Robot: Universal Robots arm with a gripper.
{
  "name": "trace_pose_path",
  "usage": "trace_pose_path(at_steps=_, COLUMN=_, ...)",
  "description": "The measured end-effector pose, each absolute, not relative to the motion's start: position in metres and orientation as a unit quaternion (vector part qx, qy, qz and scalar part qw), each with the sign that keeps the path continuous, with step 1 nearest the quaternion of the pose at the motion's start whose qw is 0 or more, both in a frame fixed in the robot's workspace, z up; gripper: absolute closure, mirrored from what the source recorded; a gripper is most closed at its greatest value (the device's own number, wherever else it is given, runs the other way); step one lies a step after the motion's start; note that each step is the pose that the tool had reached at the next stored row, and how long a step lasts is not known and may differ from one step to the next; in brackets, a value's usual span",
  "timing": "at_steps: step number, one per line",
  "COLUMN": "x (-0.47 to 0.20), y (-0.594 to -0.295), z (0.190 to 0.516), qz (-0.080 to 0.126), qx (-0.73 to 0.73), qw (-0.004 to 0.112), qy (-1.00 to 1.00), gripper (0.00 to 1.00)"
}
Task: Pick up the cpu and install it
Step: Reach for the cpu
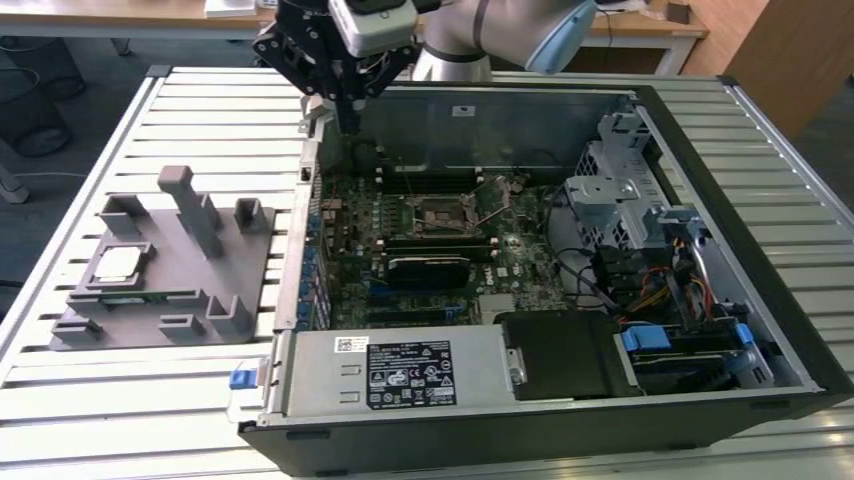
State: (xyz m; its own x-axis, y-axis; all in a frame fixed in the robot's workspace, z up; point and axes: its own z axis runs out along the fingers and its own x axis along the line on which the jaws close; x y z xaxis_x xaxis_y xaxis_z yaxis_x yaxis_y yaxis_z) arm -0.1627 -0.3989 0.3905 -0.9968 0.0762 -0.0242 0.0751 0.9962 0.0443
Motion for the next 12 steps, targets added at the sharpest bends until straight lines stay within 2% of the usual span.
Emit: trace_pose_path(at_steps=12, x=-0.1695, y=-0.3989, z=0.3896, qz=0.022, qx=0.038, qw=0.012, qy=0.999, gripper=0.89)
